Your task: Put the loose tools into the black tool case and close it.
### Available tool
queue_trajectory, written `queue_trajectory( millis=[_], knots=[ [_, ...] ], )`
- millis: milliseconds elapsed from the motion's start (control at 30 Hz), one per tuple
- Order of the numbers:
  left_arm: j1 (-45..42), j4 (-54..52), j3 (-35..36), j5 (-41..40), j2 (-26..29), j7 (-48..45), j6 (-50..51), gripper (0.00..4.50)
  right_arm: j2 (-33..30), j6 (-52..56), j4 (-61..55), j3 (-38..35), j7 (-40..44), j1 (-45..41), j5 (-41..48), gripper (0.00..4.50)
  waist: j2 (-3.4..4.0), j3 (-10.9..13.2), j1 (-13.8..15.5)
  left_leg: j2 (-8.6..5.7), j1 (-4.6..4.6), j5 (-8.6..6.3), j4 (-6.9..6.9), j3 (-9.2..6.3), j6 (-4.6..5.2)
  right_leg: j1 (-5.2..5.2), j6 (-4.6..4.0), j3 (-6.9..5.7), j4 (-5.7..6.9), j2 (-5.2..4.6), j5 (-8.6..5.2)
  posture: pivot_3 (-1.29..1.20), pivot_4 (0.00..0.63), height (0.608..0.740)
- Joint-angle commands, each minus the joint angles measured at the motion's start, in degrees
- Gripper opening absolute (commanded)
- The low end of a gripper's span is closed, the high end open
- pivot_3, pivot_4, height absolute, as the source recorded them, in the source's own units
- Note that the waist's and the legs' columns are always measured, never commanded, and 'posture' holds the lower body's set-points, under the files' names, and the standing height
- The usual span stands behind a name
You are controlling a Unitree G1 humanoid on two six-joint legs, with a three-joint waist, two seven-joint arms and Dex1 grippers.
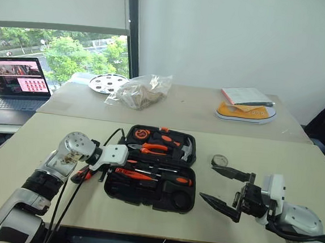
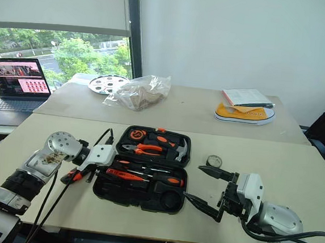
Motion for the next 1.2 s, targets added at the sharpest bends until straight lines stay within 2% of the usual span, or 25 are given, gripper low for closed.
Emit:
queue_trajectory(
  millis=[33, 267, 367, 500, 533, 900, 1200],
  knots=[
    [0.1, -0.4, 3.0, -4.4, -0.4, -1.6, -1.1, 2.62, -0.1, -0.6, -0.8, -0.5, 0.0, -0.6, 0.3, 4.5, -0.01, 0.0, 0.0, 0.01, -0.02, 0.0, 0.0, 0.0, 0.0, -0.02, 0.0, -0.01, -0.01, 0.0, 0.0, 0.0, 0.15, 0.74],
    [-0.6, -3.2, 7.3, -10.2, -1.0, -0.9, 3.5, 2.62, -0.1, -0.5, -0.6, -0.4, 0.1, -0.4, 0.3, 4.5, -0.01, 0.0, 0.2, -0.01, -0.09, -0.01, 0.02, -0.01, 0.02, -0.09, 0.0, -0.04, -0.03, -0.02, 0.0, 0.0, 0.15, 0.74],
    [0.9, -2.7, 7.2, -9.5, -1.6, 1.3, 5.6, 1.96, 0.4, -0.6, -0.7, 0.0, -0.2, -0.3, 0.1, 4.5, -0.01, 0.0, 0.2, -0.02, -0.08, -0.01, 0.03, -0.01, 0.02, -0.07, 0.0, -0.03, -0.02, -0.02, 0.0, 0.0, 0.15, 0.74],
    [2.4, -3.7, 5.7, -8.3, -2.5, 2.6, 6.5, 0.37, 0.7, -0.7, -0.6, 0.2, -0.3, -0.1, -0.2, 4.5, -0.02, 0.0, 0.1, -0.01, -0.08, -0.01, 0.03, -0.01, 0.02, -0.07, 0.01, -0.03, -0.02, -0.02, 0.0, 0.0, 0.15, 0.74],
    [2.5, -3.7, 5.4, -7.7, -2.8, 3.2, 6.2, 0.1, 0.7, -0.7, -0.5, 0.3, -0.3, -0.1, -0.2, 4.5, -0.02, 0.0, 0.1, -0.01, -0.08, -0.01, 0.03, -0.01, 0.02, -0.07, 0.01, -0.03, -0.02, -0.01, 0.0, 0.0, 0.15, 0.74],
    [6.3, -4.9, 2.5, -4.0, -2.6, 4.2, 4.5, 0.04, 1.1, -0.9, -0.1, 0.5, -0.3, -0.5, -0.5, 4.5, -0.01, 0.0, 0.1, -0.02, -0.07, -0.01, 0.04, 0.0, 0.02, -0.07, 0.0, -0.02, -0.01, -0.02, 0.01, 0.0, 0.15, 0.74],
    [8.2, -5.5, 1.8, -2.2, -2.5, 7.4, 9.8, 0.04, 1.2, -0.9, 0.4, 0.7, -0.2, -1.4, -0.5, 4.5, 0.01, 0.0, 0.1, -0.01, 0.04, -0.02, 0.04, 0.0, 0.03, 0.06, 0.0, 0.01, 0.01, -0.03, 0.01, 0.0, 0.15, 0.74]
  ],
)
